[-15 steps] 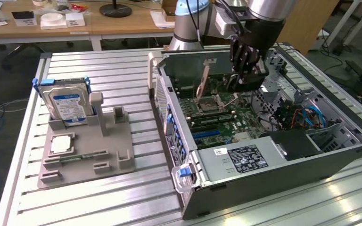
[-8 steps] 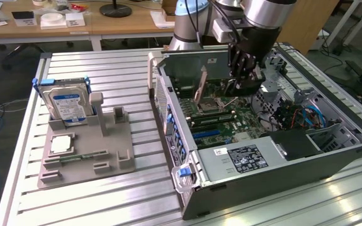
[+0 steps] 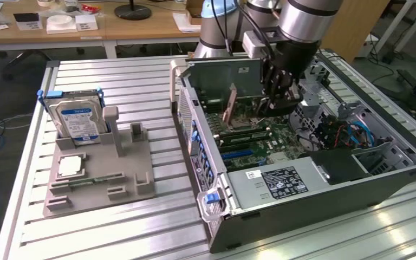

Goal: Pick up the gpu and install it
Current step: 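Insert the gpu into the slot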

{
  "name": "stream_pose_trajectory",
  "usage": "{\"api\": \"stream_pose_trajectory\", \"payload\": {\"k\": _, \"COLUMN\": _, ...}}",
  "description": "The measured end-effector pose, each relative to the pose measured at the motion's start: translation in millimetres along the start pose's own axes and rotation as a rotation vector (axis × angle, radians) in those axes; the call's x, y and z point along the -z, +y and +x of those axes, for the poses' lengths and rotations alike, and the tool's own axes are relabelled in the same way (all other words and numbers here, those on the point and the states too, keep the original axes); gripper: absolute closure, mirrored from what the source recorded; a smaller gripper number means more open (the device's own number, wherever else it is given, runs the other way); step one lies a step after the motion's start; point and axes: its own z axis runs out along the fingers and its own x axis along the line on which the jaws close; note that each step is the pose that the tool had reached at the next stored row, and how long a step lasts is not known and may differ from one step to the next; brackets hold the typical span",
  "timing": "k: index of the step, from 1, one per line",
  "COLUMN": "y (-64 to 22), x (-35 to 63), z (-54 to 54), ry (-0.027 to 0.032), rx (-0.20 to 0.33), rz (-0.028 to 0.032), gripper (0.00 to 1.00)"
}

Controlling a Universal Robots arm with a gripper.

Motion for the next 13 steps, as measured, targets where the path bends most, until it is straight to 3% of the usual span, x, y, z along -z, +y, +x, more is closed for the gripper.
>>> {"api": "stream_pose_trajectory", "payload": {"k": 13, "y": 3.8, "x": -9.0, "z": 7.5, "ry": -0.0001, "rx": 0.000, "rz": 0.0000, "gripper": 0.73}}
